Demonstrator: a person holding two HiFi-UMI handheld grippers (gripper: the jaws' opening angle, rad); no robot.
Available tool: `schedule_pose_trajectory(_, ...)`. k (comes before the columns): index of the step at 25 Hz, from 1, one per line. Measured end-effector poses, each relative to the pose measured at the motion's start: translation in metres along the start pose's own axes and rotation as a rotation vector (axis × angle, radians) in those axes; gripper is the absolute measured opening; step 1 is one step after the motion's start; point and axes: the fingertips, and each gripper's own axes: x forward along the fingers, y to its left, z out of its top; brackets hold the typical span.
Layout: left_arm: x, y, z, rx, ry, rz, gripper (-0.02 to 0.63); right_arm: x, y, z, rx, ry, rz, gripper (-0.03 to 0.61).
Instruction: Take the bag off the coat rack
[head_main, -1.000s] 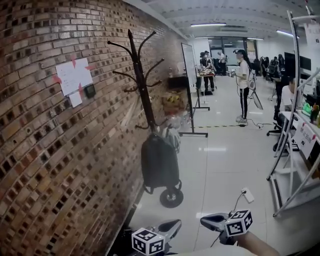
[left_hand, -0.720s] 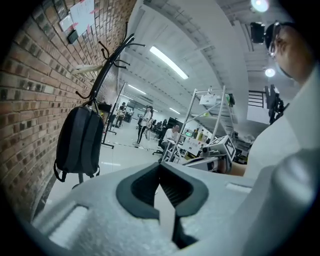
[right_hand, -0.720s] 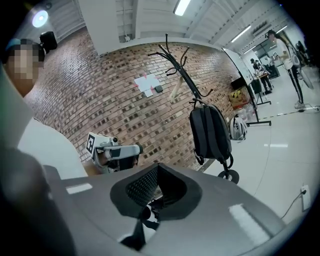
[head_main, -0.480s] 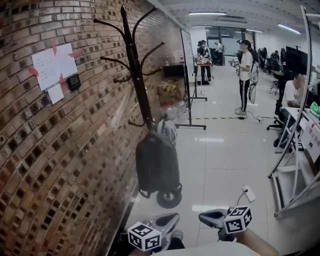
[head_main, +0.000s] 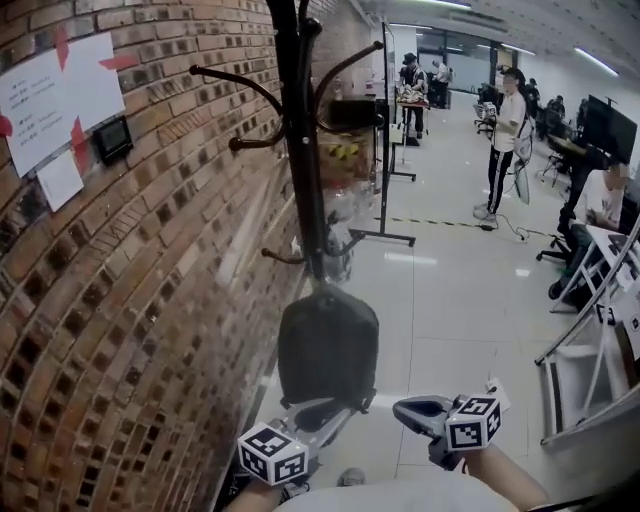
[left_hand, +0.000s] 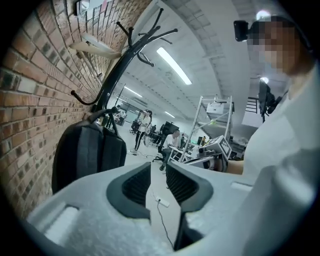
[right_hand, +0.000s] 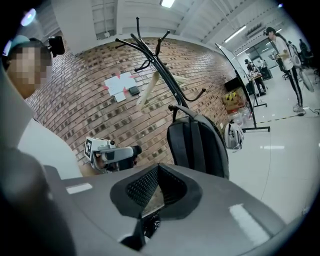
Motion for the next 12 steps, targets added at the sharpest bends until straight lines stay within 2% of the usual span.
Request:
schedule_pose_trajectory(4,0.000,0.049,0.017,0.020,0.009,0.010,0.109,0.033,-0.023,0.034,-0.022,-0.013,-0.018,0.042)
schedule_pose_trajectory(10,0.007,0.098,0.041,0.047,0.018,0.004,0.229,0.062,-0.048,0.079,-0.046,-0.060,-0.036,0.106)
schedule_pose_trajectory(12,0.008,0.117,0.050,0.079,0.030,0.021,0.270,0.072,-0.057,0.095,-0.082,-0.068,-0.050,0.151)
